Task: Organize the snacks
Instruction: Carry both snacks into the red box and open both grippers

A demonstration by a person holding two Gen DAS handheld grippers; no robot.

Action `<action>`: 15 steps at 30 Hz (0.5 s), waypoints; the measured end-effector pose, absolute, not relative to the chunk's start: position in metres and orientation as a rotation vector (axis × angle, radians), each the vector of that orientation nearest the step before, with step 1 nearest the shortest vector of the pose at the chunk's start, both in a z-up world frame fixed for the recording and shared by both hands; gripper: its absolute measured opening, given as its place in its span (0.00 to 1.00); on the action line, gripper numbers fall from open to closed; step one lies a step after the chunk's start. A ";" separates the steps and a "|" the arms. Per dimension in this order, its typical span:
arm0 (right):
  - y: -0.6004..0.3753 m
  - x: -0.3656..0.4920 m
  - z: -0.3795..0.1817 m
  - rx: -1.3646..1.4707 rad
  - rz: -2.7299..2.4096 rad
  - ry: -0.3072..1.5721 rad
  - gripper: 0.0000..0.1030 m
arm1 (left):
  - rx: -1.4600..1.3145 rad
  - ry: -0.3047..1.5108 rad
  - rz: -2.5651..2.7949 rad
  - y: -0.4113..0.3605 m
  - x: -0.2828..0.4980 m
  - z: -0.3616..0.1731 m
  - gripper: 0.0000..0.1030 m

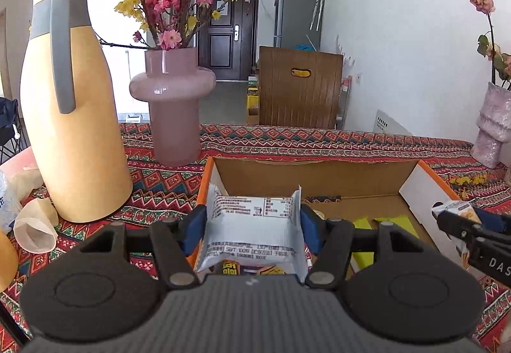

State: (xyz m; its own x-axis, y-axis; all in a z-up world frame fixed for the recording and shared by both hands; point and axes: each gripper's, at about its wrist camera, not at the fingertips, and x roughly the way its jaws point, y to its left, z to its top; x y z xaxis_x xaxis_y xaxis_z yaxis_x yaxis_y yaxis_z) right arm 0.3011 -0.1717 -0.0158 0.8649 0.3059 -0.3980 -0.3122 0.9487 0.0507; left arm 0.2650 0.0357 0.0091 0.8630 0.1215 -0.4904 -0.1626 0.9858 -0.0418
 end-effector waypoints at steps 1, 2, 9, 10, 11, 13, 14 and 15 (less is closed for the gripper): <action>-0.172 0.302 -0.018 -0.015 0.320 0.422 0.40 | -0.083 0.505 0.146 0.036 0.265 0.008 0.63; -0.172 0.303 -0.019 -0.014 0.319 0.428 0.40 | -0.081 0.502 0.148 0.035 0.265 0.008 0.64; -0.179 0.306 -0.024 0.018 0.306 0.455 0.60 | -0.083 0.450 0.159 0.034 0.256 0.011 1.00; -0.182 0.306 -0.024 0.029 0.302 0.457 0.78 | -0.086 0.446 0.157 0.035 0.256 0.012 1.00; -0.184 0.306 -0.024 0.039 0.296 0.453 0.87 | -0.092 0.446 0.154 0.036 0.255 0.013 1.00; -0.187 0.305 -0.023 0.052 0.289 0.441 1.00 | -0.096 0.448 0.156 0.037 0.256 0.013 1.00; -0.188 0.304 -0.022 0.058 0.289 0.436 1.00 | -0.096 0.450 0.157 0.037 0.256 0.013 1.00; -0.188 0.303 -0.021 0.062 0.290 0.433 1.00 | -0.096 0.453 0.159 0.037 0.256 0.013 1.00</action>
State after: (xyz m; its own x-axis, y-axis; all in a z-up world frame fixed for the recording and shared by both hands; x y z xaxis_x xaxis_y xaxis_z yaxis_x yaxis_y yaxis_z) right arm 0.3027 -0.1882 -0.0207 0.8673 0.2902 -0.4045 -0.2640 0.9570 0.1205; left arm 0.2558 0.0372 0.0133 0.8871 0.1312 -0.4426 -0.1740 0.9831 -0.0573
